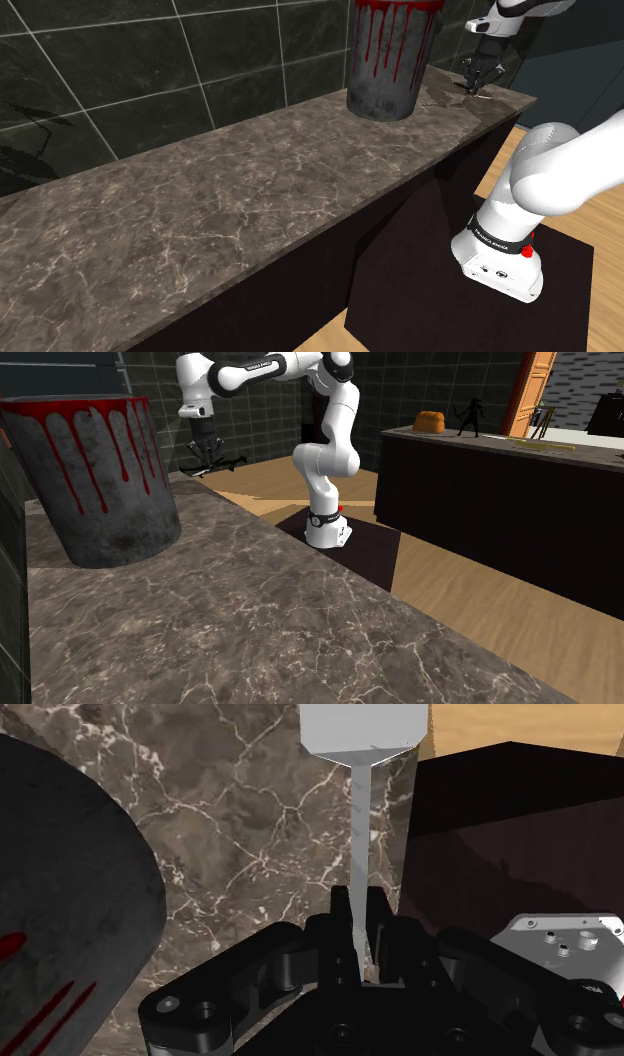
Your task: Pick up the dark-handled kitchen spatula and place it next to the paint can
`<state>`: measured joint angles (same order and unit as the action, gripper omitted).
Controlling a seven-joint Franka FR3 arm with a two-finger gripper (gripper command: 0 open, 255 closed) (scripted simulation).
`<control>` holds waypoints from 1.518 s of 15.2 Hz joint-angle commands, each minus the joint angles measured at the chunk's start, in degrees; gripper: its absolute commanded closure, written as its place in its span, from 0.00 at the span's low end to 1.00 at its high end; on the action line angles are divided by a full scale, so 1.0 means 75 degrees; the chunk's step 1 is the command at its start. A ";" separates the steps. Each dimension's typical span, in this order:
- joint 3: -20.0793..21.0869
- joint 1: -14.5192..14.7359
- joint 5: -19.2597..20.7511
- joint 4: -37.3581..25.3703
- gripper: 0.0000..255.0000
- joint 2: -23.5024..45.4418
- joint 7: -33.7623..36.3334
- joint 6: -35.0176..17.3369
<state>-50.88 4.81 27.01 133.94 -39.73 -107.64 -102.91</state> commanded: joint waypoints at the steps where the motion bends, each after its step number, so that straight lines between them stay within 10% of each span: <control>1: -0.0112 0.0002 0.0061 0.0161 1.00 0.0029 -0.0001 -0.0207; 23: -0.1744 0.0502 0.0592 0.1542 1.00 0.0943 -0.0064 -0.2666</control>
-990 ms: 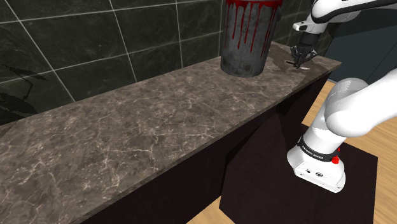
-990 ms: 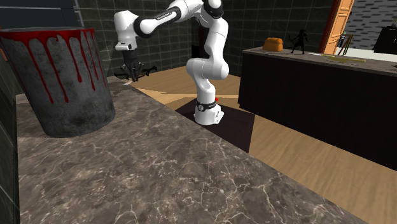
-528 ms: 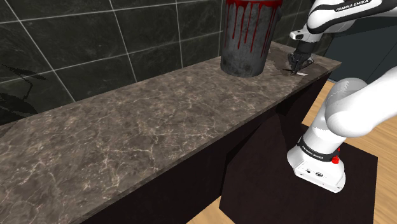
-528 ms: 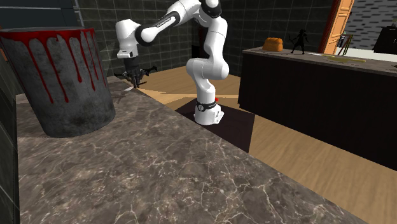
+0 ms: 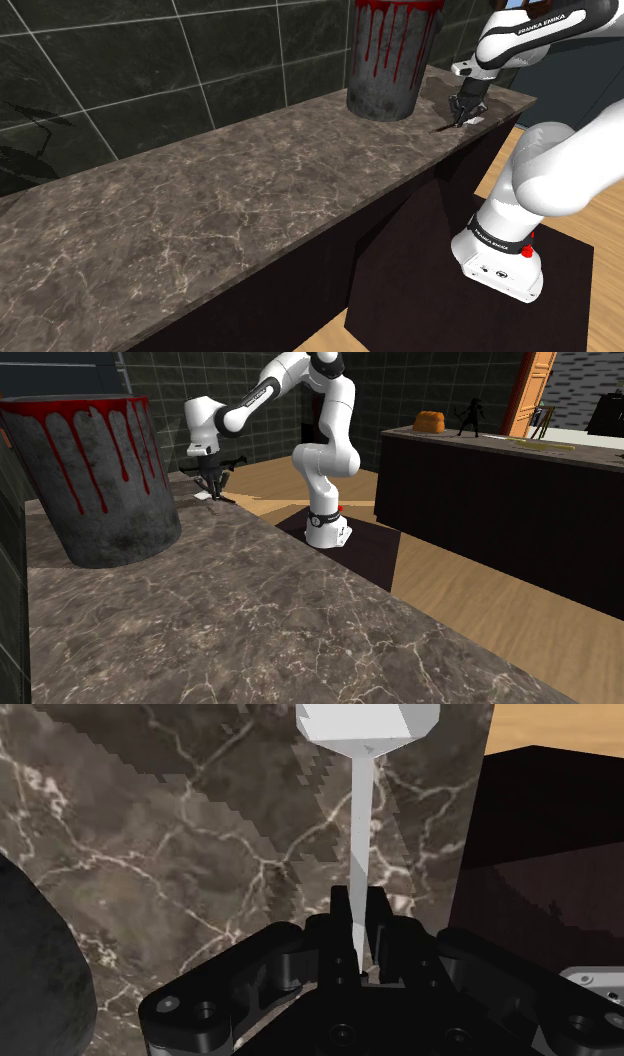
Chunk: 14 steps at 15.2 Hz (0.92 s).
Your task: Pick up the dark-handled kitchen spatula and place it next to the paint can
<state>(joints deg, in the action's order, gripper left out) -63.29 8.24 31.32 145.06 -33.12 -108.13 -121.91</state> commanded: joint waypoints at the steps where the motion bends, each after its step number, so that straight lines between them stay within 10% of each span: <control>1: -0.0087 0.0042 0.0019 0.0060 1.00 0.0060 0.0002 -0.0130; 7: -0.0088 0.0044 0.0018 0.0058 1.00 0.0061 0.0001 -0.0129; 8: -0.0088 0.0044 0.0018 0.0058 0.00 0.0061 0.0001 -0.0129; 14: 0.0140 -0.0070 -0.0023 -0.0076 0.00 -0.0095 0.0010 0.0179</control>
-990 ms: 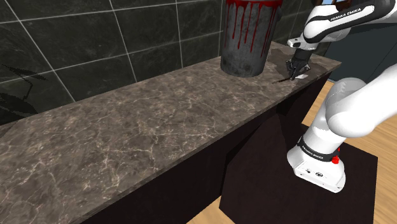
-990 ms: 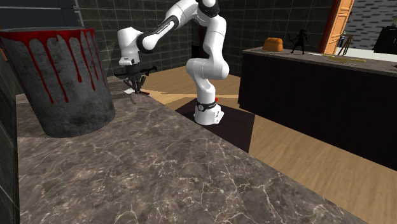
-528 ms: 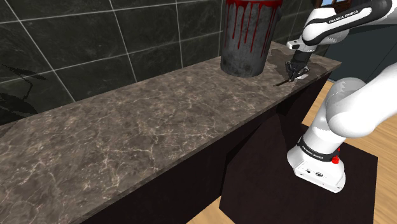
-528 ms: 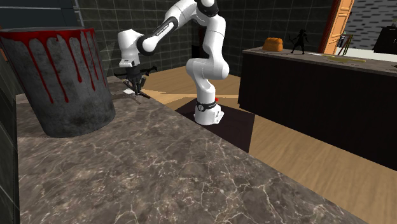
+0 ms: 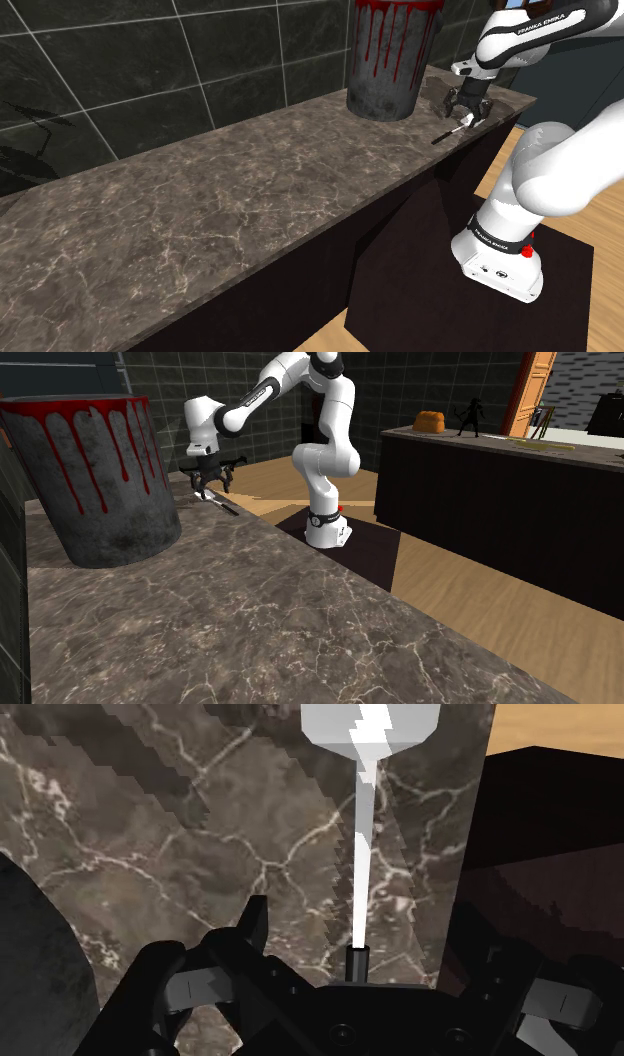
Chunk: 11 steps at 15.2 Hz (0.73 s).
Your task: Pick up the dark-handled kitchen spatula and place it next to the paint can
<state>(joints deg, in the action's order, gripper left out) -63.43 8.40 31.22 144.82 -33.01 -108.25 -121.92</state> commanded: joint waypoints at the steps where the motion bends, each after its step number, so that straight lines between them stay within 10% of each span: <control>1: 0.0369 -0.0185 -0.0060 -0.0188 0.00 -0.0248 0.0028 0.0480; 11: 0.0706 -0.0307 -0.0165 -0.0470 0.00 -0.0454 0.0022 0.0997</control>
